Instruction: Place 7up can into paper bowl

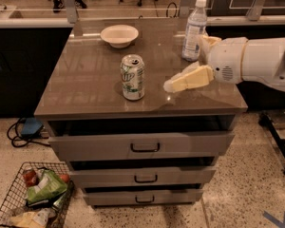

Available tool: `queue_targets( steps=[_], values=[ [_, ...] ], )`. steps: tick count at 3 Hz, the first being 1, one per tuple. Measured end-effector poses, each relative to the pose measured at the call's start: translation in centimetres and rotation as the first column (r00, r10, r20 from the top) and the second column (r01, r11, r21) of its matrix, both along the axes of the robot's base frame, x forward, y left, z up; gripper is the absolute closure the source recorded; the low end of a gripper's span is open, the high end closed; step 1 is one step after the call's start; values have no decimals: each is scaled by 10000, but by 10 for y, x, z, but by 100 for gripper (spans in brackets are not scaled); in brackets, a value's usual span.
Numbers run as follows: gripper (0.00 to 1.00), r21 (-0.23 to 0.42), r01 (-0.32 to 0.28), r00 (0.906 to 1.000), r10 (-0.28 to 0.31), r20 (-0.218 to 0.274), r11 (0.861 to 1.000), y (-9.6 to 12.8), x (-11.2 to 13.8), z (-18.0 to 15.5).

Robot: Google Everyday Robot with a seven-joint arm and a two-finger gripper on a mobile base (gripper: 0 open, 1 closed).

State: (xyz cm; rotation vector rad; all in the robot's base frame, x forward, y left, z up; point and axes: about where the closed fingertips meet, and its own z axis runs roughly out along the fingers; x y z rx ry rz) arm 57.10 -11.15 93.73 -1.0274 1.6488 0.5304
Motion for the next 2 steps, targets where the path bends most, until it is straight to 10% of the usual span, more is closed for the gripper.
queue_targets(
  steps=[2],
  values=[
    [0,1412,-478,9981,419,443,9888,56,17,-29]
  ],
)
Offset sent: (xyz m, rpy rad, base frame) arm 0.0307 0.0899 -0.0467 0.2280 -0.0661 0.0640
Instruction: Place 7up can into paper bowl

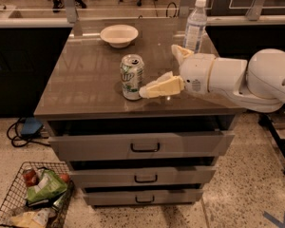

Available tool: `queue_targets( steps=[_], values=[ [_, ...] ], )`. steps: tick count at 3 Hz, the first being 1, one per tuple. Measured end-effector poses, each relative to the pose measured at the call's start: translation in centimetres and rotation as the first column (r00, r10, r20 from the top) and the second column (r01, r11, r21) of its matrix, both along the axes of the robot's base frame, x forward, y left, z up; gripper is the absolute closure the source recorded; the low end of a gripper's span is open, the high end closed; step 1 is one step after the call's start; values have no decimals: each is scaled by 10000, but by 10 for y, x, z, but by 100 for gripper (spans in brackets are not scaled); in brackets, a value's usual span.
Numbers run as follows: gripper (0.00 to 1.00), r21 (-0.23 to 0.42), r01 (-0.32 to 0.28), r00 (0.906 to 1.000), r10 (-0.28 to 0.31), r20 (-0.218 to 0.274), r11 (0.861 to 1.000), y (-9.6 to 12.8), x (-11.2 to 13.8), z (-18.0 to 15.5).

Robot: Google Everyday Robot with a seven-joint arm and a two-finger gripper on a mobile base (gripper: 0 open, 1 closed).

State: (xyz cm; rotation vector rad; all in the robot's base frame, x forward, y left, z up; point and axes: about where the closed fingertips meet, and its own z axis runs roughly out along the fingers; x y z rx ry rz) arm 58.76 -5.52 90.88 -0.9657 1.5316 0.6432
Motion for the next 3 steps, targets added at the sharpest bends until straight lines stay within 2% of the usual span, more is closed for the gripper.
queue_targets(
  steps=[1,2,3],
  values=[
    [0,285,-220,9996,216,162,9994,28,9,-11],
    [8,881,-431,9990,416,181,9952,62,25,-30],
    [30,1196,-435,9989,412,219,9919,76,30,-36]
  ],
)
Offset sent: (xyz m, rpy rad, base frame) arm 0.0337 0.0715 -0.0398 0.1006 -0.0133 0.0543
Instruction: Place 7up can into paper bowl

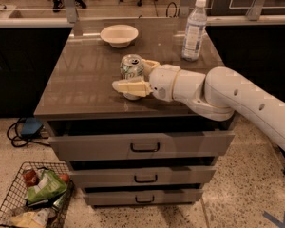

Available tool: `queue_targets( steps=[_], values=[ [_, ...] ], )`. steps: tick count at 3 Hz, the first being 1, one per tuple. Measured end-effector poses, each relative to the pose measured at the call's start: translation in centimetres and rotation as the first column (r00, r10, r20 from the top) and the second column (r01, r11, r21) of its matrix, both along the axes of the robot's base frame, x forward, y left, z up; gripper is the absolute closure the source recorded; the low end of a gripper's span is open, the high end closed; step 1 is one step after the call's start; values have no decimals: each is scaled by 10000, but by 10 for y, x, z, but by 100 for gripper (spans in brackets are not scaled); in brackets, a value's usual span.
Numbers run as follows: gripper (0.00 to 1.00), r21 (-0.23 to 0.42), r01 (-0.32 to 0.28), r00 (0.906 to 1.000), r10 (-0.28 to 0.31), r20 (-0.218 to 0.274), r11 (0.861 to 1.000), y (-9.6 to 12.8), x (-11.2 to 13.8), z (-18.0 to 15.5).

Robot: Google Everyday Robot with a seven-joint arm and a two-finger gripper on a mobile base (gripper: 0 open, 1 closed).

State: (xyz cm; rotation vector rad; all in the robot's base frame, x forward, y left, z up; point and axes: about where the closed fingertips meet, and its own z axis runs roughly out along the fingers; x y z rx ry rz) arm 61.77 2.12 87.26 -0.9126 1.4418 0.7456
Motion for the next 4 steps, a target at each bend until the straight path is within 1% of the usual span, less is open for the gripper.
queue_targets(
  steps=[2,3,4],
  values=[
    [77,14,-77,10000,77,13,10000,5,-1,1],
    [99,16,-116,9999,116,19,9999,8,-1,1],
    [100,20,-164,9999,164,30,9999,10,-1,3]
  ],
)
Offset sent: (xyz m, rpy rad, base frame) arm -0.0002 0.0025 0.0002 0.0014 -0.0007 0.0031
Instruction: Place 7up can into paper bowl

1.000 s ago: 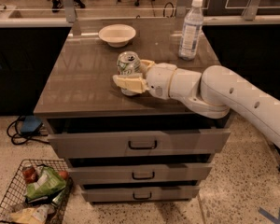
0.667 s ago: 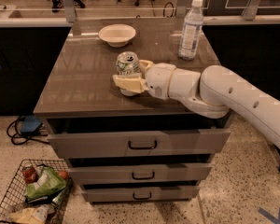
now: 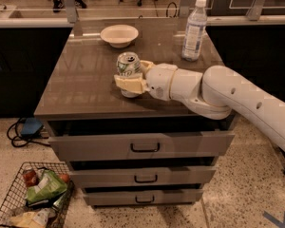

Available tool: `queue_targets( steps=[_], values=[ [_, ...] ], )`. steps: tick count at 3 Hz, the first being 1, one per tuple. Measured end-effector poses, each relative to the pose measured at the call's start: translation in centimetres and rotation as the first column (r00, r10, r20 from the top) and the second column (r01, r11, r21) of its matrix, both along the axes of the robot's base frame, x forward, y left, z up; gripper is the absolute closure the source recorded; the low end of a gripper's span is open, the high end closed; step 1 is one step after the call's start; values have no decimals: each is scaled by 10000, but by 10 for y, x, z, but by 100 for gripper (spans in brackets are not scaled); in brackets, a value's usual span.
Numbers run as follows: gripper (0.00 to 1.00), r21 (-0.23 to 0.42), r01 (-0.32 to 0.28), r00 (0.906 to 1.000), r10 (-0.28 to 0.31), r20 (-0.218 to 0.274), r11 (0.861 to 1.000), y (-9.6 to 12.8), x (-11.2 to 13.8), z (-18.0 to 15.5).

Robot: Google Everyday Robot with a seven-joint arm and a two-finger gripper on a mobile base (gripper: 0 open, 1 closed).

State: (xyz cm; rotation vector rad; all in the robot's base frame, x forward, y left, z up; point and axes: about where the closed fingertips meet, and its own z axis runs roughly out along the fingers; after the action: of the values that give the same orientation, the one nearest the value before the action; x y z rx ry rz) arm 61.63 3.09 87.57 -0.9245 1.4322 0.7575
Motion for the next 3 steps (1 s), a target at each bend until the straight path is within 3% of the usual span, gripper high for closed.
queue_targets(
  steps=[1,2,3],
  values=[
    [100,73,-117,9999,116,109,9999,15,15,25],
    [100,57,182,9995,-183,263,9998,43,44,67],
    [100,-69,1069,9938,-1067,326,9942,64,89,106]
  ],
)
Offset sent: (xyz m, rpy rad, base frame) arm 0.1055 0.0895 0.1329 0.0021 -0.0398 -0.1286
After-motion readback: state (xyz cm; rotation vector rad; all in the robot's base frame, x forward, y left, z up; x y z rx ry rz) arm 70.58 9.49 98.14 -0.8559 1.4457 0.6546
